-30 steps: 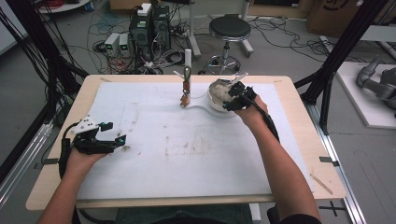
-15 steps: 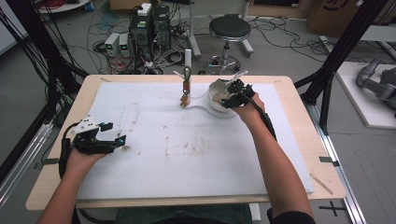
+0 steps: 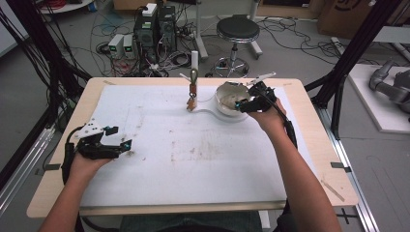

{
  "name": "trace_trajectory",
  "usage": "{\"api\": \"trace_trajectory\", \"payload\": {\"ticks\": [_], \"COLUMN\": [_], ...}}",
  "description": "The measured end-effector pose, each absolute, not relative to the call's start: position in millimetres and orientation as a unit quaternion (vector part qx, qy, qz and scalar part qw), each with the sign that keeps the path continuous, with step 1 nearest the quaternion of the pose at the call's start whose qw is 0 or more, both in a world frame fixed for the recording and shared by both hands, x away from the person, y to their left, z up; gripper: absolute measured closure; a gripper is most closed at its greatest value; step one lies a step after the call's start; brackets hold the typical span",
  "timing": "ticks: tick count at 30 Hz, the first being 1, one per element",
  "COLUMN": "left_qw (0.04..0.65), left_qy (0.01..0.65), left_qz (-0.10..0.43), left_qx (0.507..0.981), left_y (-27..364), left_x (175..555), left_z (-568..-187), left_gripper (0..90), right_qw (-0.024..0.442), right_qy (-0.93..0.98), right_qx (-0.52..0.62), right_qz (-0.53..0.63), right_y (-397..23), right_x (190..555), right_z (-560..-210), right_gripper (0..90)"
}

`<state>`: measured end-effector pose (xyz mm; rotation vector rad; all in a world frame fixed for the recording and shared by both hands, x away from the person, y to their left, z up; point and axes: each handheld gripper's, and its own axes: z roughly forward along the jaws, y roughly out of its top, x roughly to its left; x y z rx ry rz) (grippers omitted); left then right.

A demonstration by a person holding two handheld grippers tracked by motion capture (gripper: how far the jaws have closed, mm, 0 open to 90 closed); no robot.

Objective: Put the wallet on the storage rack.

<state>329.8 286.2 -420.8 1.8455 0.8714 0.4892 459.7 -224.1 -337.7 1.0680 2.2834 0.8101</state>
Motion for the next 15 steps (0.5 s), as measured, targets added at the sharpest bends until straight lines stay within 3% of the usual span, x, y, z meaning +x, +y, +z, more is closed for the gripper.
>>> {"api": "trace_trajectory", "payload": {"ticks": [15], "left_qw": [0.504], "left_qy": [0.349], "left_qz": [0.197], "left_qx": [0.765], "left_y": [275], "left_x": [340], "left_z": [-420], "left_gripper": [19.0], "right_qw": [0.253], "right_qy": [0.816], "right_qx": [0.371], "right_qz": [0.364], "right_y": [-242], "right_x": [417], "right_z": [-335], "right_gripper": [21.2]}}
